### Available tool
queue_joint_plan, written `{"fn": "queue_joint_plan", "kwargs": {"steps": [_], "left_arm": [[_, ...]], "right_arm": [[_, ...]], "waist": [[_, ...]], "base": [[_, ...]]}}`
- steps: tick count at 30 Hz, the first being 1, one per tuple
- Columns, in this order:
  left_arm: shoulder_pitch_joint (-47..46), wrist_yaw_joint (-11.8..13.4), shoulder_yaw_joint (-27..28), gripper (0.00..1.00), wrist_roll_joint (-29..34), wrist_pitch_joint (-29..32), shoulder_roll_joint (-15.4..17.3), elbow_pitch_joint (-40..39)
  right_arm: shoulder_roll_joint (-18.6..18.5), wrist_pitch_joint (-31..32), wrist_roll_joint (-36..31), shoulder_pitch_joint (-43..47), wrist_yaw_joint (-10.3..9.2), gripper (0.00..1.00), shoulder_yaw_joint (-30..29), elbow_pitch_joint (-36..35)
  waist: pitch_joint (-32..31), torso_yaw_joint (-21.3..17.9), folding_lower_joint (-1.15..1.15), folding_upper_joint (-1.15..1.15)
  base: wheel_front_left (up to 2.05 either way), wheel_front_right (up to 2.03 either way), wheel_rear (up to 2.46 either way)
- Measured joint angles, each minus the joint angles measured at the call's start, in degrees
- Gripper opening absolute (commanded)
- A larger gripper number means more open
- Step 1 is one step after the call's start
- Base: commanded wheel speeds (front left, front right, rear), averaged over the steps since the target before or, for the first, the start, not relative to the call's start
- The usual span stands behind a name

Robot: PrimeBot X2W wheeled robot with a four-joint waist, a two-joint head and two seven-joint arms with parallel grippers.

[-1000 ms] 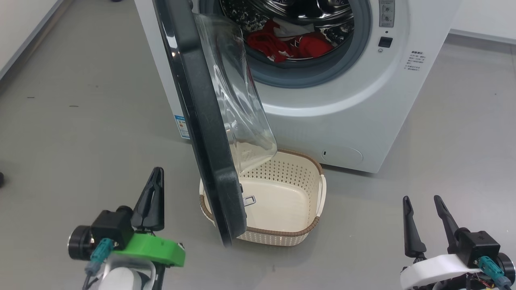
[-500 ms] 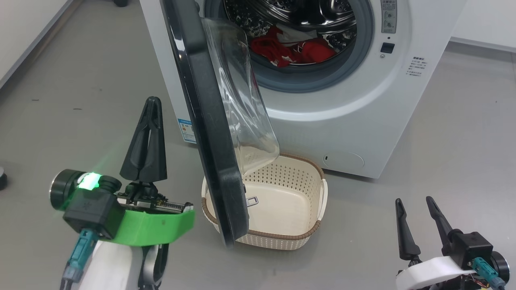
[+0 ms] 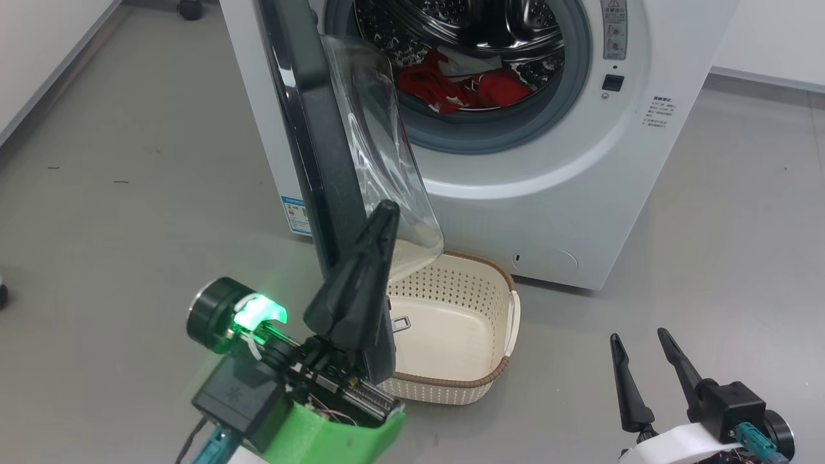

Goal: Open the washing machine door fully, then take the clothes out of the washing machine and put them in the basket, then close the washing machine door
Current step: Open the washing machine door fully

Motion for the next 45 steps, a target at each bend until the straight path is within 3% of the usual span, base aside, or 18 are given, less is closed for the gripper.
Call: {"fn": "queue_joint_plan", "kwargs": {"steps": [8,15,29,45], "left_arm": [[3.70,-1.51,-6.22,0.00,-0.58,2.04,0.26,3.43],[6.37,-1.35,-6.59,0.00,-1.27,5.86,0.55,9.12],[7.10,2.11,-3.26,0.00,-3.08,10.65,0.53,17.51],[7.14,5.26,-1.12,0.00,-3.49,10.38,-0.08,19.98]], "right_arm": [[0.20,0.00,-0.07,0.01,0.49,1.00,0.00,0.26],[0.37,0.00,-0.14,0.01,0.96,1.00,-0.07,0.36],[0.70,0.00,-0.47,-0.02,1.18,1.00,-0.94,0.37],[0.92,0.00,-0.48,-0.34,1.49,1.00,-1.91,0.33]], "waist": [[0.14,-0.38,0.00,0.00],[0.36,-0.81,0.00,0.00],[1.25,-1.39,0.00,0.00],[2.10,-0.96,0.00,0.00]], "base": [[0.00,0.00,0.00],[0.00,0.00,0.00],[0.00,0.00,0.00],[0.00,0.00,0.00]]}}
